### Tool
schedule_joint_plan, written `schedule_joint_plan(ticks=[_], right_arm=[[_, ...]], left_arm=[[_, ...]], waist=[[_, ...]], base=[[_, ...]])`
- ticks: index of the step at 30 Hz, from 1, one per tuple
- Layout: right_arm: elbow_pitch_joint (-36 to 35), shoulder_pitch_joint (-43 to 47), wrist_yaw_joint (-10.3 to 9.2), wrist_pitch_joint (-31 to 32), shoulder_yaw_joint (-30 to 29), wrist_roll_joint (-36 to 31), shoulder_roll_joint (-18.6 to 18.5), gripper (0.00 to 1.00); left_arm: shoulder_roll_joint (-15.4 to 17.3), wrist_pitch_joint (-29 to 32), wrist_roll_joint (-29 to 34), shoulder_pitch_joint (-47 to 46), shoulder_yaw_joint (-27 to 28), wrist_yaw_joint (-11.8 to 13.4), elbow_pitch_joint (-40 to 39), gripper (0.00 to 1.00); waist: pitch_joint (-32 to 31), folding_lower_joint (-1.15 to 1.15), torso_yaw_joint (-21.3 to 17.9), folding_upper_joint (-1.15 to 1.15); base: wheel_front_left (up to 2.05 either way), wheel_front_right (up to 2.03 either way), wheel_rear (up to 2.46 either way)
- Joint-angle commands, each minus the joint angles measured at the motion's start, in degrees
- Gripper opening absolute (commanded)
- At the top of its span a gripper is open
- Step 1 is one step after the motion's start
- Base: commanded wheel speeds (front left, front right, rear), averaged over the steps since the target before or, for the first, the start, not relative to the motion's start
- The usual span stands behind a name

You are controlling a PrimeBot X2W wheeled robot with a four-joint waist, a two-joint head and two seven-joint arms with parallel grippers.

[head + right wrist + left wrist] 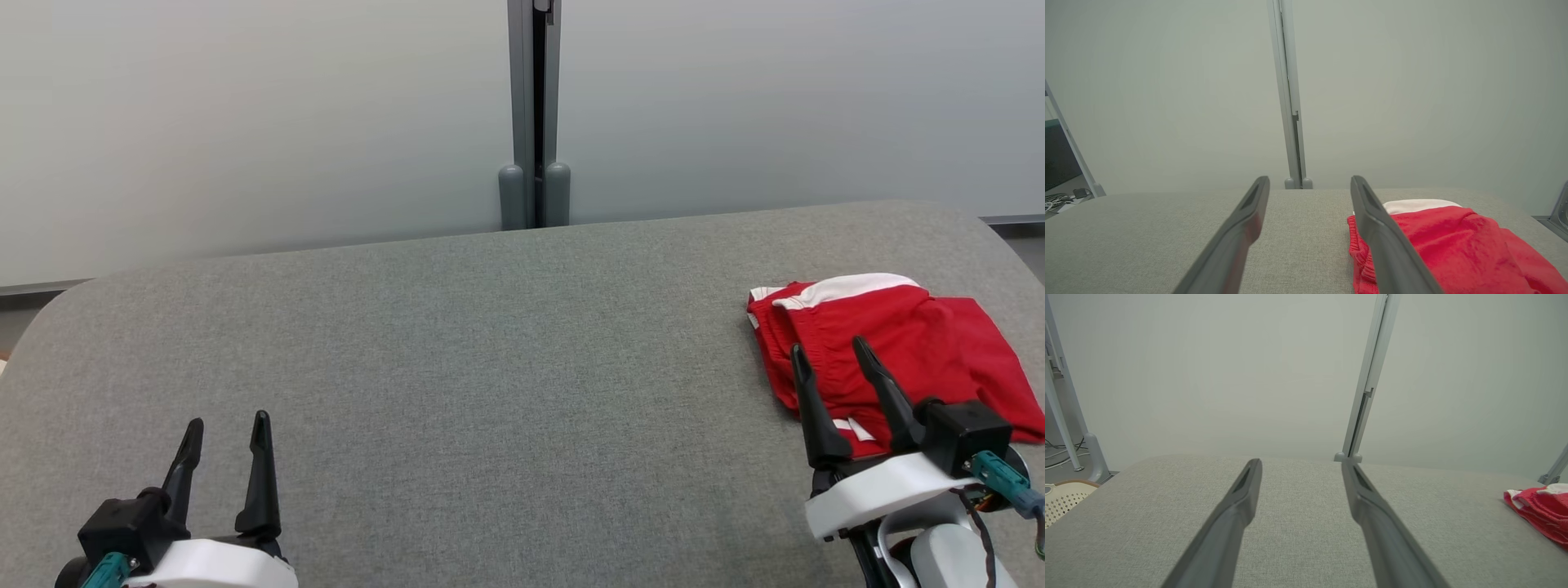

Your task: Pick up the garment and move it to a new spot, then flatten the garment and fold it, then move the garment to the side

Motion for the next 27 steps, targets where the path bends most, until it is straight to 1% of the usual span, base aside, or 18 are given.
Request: schedule_joint_plan(ticks=[1, 2, 6, 13, 14, 27], right_arm=[[-0.27, 0.46, -0.02, 0.08, -0.02, 0.29, -0.03, 1.00], [0.03, 0.02, 0.00, 0.10, 0.01, 0.08, 0.02, 0.00], [1.71, 1.75, 0.00, 0.34, 0.13, 0.69, 0.63, 0.00], [1.22, 1.79, 0.00, 2.08, -1.57, 8.01, 1.21, 0.00], [1.22, 1.79, 0.00, 2.08, -1.57, 8.01, 1.21, 0.00], [0.22, 2.07, 0.00, 4.75, -4.12, 20.19, 2.17, 0.00]], left_arm=[[0.13, 0.06, -0.27, 0.32, -0.01, 0.27, -0.11, 1.00], [-0.03, 0.04, -0.08, 0.02, -0.02, 0.12, 0.01, 0.00], [-1.27, 0.25, -0.58, 0.98, -0.43, 0.01, 1.79, 0.00], [-2.30, 2.17, -6.78, 0.05, 1.33, -1.52, 2.26, 0.00], [-2.30, 2.17, -6.78, 0.05, 1.33, -1.52, 2.26, 0.00], [-4.01, 5.37, -16.95, -1.66, 4.27, -4.13, 3.31, 0.00]], waist=[[-0.05, 0.00, 0.01, 0.00], [-0.05, 0.00, 0.01, 0.00], [-0.04, 0.00, 0.02, 0.00], [0.13, 0.00, 0.11, 0.00], [0.13, 0.00, 0.11, 0.00], [0.45, 0.00, 0.30, 0.00]], base=[[0.00, 0.00, 0.00], [0.00, 0.00, 0.00], [0.00, 0.00, 0.00], [0.00, 0.00, 0.00], [0.00, 0.00, 0.00], [0.00, 0.00, 0.00]])
